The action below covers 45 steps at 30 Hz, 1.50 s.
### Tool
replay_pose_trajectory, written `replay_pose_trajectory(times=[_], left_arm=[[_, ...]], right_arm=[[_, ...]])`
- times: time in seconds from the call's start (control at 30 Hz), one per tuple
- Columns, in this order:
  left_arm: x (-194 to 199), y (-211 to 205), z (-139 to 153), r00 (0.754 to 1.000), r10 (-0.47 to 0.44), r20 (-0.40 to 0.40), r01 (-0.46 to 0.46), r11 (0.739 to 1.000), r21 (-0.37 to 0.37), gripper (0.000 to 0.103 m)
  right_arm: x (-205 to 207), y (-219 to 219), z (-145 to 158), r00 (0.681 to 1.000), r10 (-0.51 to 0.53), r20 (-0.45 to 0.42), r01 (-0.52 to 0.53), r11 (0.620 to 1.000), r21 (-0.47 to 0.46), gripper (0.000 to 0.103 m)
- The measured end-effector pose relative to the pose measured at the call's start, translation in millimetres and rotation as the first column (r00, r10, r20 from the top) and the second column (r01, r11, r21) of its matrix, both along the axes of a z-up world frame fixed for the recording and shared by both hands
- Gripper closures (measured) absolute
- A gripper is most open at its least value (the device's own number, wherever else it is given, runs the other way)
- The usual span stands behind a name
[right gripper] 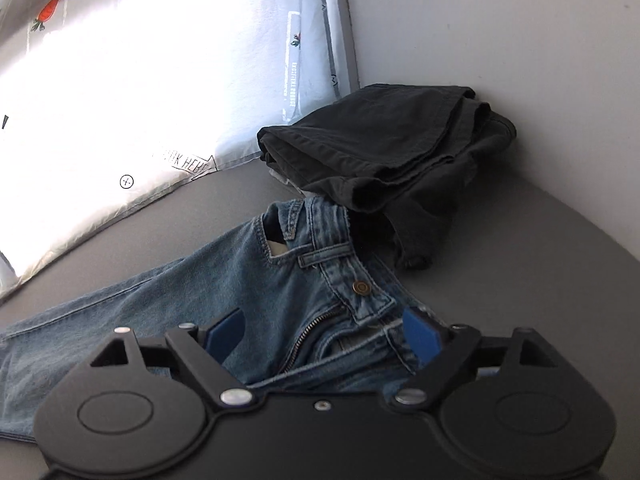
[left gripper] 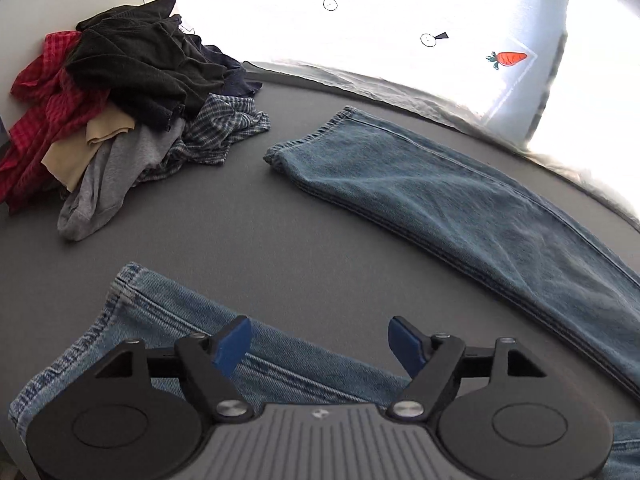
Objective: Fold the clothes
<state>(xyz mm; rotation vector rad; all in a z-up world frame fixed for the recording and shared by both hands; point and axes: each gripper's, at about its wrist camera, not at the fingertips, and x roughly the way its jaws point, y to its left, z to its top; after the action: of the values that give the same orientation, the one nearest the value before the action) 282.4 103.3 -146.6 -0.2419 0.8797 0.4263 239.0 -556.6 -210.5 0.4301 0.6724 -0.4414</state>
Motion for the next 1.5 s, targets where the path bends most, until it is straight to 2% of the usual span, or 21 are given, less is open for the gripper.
replay_pose_trajectory(times=[0.07, 0.17, 0.23, 0.33, 0.47, 0.53, 0.63, 0.7, 0.8, 0.93, 0.97, 1.0, 1.03, 1.13, 1.23, 1.37, 1.43, 1.5], left_arm=[[-21.3, -16.9, -8.8, 0.999, -0.037, -0.022, 0.037, 0.999, -0.007, 0.02], [-47.7, -35.9, -22.9, 0.995, -0.068, -0.076, 0.067, 0.998, -0.013, 0.019], [-62.1, -42.0, -31.5, 0.992, -0.07, -0.107, 0.067, 0.997, -0.032, 0.019], [-78.9, -49.6, -41.4, 0.988, -0.067, -0.136, 0.062, 0.997, -0.043, 0.012], [-87.6, -57.7, -50.3, 0.987, -0.067, -0.146, 0.063, 0.998, -0.03, 0.0], [-89.0, -63.2, -51.0, 0.989, -0.058, -0.138, 0.058, 0.998, -0.003, 0.0], [-91.2, -63.8, -51.2, 0.991, -0.036, -0.128, 0.036, 0.999, -0.003, 0.0], [-91.2, -64.5, -51.0, 0.992, -0.032, -0.125, 0.032, 0.999, 0.001, 0.0], [-90.9, -65.6, -50.8, 0.992, -0.013, -0.125, 0.013, 1.0, 0.004, 0.0], [-93.6, -69.1, -51.2, 0.993, 0.018, -0.117, -0.016, 1.0, 0.012, 0.0], [-94.4, -69.7, -51.4, 0.993, 0.022, -0.113, -0.02, 1.0, 0.015, 0.0], [-95.4, -70.0, -51.6, 0.994, 0.025, -0.108, -0.023, 1.0, 0.018, 0.0], [-96.3, -70.2, -51.9, 0.994, 0.027, -0.103, -0.025, 0.999, 0.02, 0.0], [-97.9, -70.9, -52.3, 0.995, 0.035, -0.093, -0.033, 0.999, 0.025, 0.0], [-98.2, -72.9, -52.1, 0.995, 0.045, -0.092, -0.043, 0.999, 0.028, 0.0], [-98.0, -70.7, -51.2, 0.994, 0.042, -0.099, -0.04, 0.999, 0.016, 0.0], [-98.0, -68.2, -50.9, 0.994, 0.032, -0.105, -0.032, 0.999, 0.008, 0.0], [-97.5, -66.0, -50.3, 0.993, 0.014, -0.114, -0.015, 1.0, -0.002, 0.0]], right_arm=[[-41.4, -12.4, -14.5, 0.997, -0.071, 0.037, 0.066, 0.99, 0.127, 0.016], [-88.0, -22.7, -29.8, 0.986, -0.149, 0.07, 0.129, 0.965, 0.229, 0.016], [-107.0, -24.5, -35.3, 0.984, -0.158, 0.079, 0.134, 0.96, 0.246, 0.016], [-126.4, -26.7, -40.3, 0.985, -0.167, 0.05, 0.154, 0.968, 0.197, 0.016], [-146.6, -38.5, -45.6, 0.982, -0.18, 0.052, 0.165, 0.963, 0.215, 0.019], [-152.4, -45.0, -50.8, 0.982, -0.183, 0.052, 0.166, 0.957, 0.238, 0.023], [-156.1, -53.2, -58.7, 0.984, -0.163, 0.071, 0.135, 0.945, 0.299, 0.032], [-153.3, -54.7, -64.0, 0.987, -0.14, 0.073, 0.108, 0.934, 0.339, 0.042], [-146.3, -51.2, -74.7, 0.989, -0.136, 0.052, 0.104, 0.907, 0.408, 0.052], [-145.7, -43.6, -76.9, 0.987, -0.152, 0.05, 0.113, 0.884, 0.453, 0.052], [-145.2, -43.5, -78.6, 0.988, -0.148, 0.048, 0.106, 0.866, 0.489, 0.055], [-144.2, -43.7, -82.4, 0.989, -0.14, 0.046, 0.093, 0.836, 0.541, 0.063], [-143.6, -43.1, -85.7, 0.989, -0.138, 0.045, 0.087, 0.812, 0.577, 0.063], [-142.1, -36.0, -84.9, 0.99, -0.134, 0.042, 0.088, 0.827, 0.555, 0.062], [-142.4, -41.1, -86.4, 0.985, -0.169, 0.021, 0.121, 0.78, 0.614, 0.062], [-145.4, -45.4, -96.9, 0.981, -0.195, 0.015, 0.125, 0.684, 0.719, 0.062], [-147.9, -42.0, -97.1, 0.978, -0.209, 0.017, 0.137, 0.696, 0.705, 0.065], [-146.8, -39.2, -94.8, 0.979, -0.204, -0.012, 0.16, 0.727, 0.668, 0.085]])
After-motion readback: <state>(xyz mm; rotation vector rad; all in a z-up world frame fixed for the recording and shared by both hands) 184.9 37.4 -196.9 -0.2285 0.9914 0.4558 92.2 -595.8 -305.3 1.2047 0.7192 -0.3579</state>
